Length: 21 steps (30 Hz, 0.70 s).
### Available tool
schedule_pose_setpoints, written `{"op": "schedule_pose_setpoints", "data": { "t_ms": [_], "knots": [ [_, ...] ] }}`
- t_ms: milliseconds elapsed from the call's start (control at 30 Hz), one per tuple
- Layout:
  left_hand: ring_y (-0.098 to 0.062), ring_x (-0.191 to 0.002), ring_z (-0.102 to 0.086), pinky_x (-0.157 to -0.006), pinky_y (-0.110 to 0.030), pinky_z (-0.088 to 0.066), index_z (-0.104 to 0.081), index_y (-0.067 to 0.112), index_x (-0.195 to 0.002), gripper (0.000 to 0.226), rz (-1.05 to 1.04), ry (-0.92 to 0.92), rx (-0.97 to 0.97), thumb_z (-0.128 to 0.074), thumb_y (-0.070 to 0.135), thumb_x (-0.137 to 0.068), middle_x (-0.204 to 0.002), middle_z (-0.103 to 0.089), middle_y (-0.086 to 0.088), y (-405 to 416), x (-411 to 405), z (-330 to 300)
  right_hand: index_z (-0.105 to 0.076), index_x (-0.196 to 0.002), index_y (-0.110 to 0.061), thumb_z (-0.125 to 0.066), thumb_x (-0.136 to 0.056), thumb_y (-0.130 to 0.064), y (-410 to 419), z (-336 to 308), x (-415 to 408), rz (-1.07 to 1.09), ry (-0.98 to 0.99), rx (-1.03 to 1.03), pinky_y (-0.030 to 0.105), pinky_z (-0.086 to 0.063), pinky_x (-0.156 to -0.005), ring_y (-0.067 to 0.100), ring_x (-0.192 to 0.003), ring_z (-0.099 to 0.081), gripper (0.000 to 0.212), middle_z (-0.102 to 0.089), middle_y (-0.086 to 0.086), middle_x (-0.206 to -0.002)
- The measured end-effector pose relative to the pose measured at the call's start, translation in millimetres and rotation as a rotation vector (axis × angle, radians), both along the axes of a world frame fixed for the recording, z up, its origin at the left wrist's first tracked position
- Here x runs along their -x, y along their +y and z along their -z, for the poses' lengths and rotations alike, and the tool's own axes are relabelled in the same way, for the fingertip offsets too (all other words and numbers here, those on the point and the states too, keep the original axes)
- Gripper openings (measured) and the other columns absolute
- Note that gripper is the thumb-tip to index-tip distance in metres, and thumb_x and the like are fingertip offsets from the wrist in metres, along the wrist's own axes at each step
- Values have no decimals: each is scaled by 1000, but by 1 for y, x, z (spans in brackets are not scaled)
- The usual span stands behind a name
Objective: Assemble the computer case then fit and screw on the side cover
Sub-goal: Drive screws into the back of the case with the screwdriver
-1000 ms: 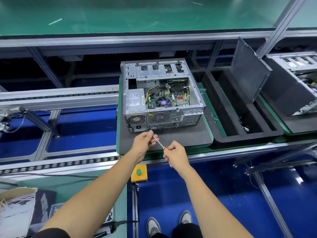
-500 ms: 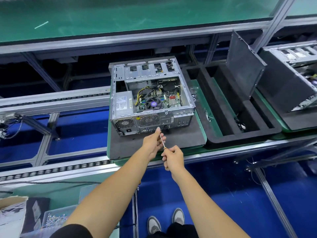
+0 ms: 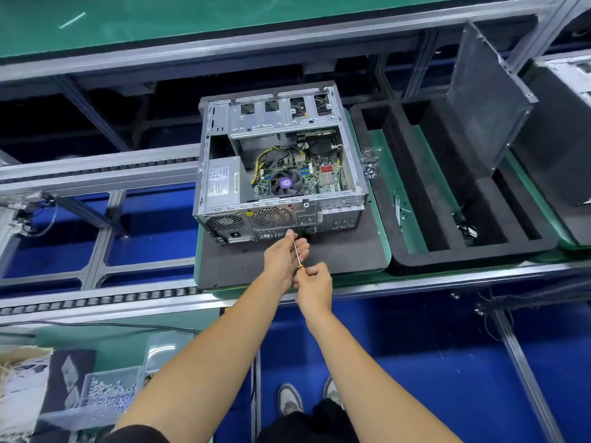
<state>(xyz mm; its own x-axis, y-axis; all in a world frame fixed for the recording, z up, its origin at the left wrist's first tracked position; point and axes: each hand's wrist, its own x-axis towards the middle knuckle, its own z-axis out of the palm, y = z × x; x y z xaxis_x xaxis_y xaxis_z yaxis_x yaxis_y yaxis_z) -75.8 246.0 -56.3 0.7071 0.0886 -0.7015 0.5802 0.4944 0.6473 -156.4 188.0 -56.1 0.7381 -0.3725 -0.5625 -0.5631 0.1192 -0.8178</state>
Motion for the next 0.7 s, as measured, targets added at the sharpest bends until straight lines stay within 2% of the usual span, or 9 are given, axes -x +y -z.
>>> {"op": "schedule_pose_setpoints", "data": {
  "t_ms": [200, 300, 500, 700],
  "knots": [
    [-14, -68, -75, -58, -22, -57, -64, 3, -110, 24, 13, -33, 9, -61, 25, -101, -85, -78, -8, -5, -6, -3, -48, -85, -15, -56, -95, -12, -3, 6, -9, 14, -33, 1, 35, -44, -58, 18, -63, -56, 14, -66, 7, -76],
    [-12, -67, -74, -58, -21, -57, -64, 2, -113, 25, 17, -44, 10, -60, 24, -102, -85, -79, -4, -4, -10, -4, -47, -84, -16, -56, -94, -12, -4, 6, -15, 2, -47, -5, 34, -43, -56, 15, -58, -55, 14, -65, 6, -74],
    [-10, -51, -60, -52, -23, -53, -68, 6, -97, 25, 100, -32, -51, -62, 30, -101, -83, -77, -3, 2, -12, 0, -45, -83, -16, -55, -94, -11, 1, 9, -18, -6, -38, -28, 37, -43, -58, 21, -59, -52, 16, -63, 9, -72],
    [-11, -51, -57, -48, -22, -49, -66, 5, -98, 25, 102, -30, -30, -61, 30, -101, -82, -77, -5, 3, -15, 1, -44, -83, -16, -54, -94, -10, 3, 9, -20, -6, -44, -22, 36, -43, -57, 21, -57, -50, 16, -61, 7, -69]
  ]
}}
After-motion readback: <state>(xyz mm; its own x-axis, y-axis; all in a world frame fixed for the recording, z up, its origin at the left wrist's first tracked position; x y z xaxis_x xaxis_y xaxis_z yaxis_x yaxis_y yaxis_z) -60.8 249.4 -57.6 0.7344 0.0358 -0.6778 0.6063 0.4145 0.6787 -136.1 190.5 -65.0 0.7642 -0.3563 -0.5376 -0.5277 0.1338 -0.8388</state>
